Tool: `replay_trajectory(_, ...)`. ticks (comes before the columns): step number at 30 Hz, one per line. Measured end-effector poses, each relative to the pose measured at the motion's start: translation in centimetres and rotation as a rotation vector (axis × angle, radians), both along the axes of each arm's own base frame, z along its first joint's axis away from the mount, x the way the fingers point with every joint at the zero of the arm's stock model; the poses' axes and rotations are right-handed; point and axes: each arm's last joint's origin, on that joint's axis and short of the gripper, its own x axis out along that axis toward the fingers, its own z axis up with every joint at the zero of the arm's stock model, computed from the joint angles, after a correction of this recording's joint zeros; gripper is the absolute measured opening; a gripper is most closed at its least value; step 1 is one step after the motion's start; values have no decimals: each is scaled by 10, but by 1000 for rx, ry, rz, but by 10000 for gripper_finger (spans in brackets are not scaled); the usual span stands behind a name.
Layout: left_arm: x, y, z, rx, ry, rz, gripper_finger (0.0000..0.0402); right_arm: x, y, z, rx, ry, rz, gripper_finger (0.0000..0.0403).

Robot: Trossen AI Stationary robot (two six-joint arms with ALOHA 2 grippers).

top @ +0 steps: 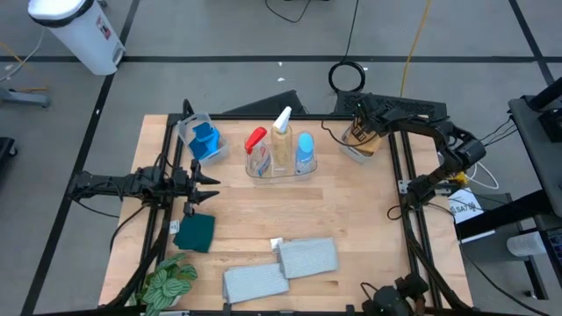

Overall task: Pick & Place Kitchen Items
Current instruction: Put the yellow microfiber towel into the gray bin, then put the right gray microfiber towel into the gray bin

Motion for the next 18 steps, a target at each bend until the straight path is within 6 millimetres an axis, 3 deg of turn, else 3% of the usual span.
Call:
replay_trajectory(8, 0, 0, 0, 0, 0, 0, 159, 8, 19, 32, -98, -72, 64, 224)
replay_trajectory(18, 0, 0, 0, 0, 0, 0, 159, 20, 70, 88, -260, -278, 194, 238)
